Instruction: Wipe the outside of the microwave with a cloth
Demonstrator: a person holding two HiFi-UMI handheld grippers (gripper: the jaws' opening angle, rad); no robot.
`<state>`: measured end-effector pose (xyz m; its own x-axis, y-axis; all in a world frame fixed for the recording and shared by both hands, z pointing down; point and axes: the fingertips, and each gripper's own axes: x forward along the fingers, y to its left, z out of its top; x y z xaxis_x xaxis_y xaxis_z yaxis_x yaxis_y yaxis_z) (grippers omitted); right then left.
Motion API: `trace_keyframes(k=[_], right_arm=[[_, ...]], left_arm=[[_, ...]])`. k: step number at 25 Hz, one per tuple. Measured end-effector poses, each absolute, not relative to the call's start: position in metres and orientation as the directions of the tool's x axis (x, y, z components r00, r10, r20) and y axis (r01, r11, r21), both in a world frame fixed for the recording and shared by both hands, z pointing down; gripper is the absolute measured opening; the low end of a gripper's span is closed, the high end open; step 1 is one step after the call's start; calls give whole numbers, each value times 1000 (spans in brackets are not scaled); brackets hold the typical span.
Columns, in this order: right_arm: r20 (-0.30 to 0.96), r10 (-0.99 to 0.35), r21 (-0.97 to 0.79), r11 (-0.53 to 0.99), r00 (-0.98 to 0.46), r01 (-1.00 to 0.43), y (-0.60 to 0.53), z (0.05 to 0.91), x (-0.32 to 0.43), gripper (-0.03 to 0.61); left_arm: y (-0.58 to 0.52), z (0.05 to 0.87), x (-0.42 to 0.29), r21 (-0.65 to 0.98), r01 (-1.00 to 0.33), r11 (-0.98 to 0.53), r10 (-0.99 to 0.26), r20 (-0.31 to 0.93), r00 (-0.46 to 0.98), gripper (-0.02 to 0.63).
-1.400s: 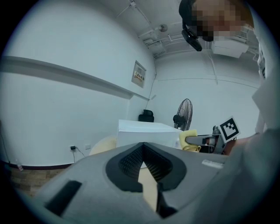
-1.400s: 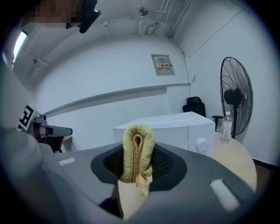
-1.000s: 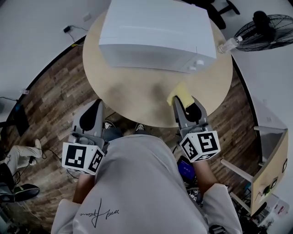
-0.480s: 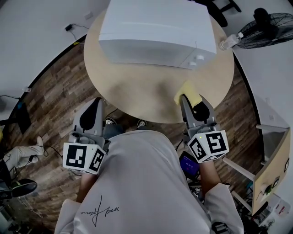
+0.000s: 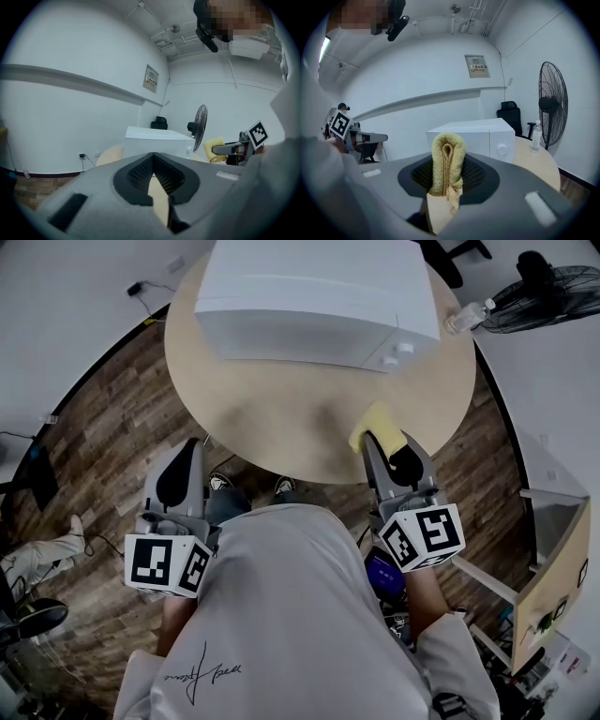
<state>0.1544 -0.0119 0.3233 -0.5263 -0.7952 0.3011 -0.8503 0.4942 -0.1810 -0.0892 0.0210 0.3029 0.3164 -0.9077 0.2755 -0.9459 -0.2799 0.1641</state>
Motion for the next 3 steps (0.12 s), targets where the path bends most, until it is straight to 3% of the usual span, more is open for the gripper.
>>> trace_keyframes(k=[3], right_arm=[[301, -797, -176, 494, -524, -852, -12, 322, 154, 127]], left_arm=[[21, 303, -88, 165, -946, -280, -908, 276, 316, -9]])
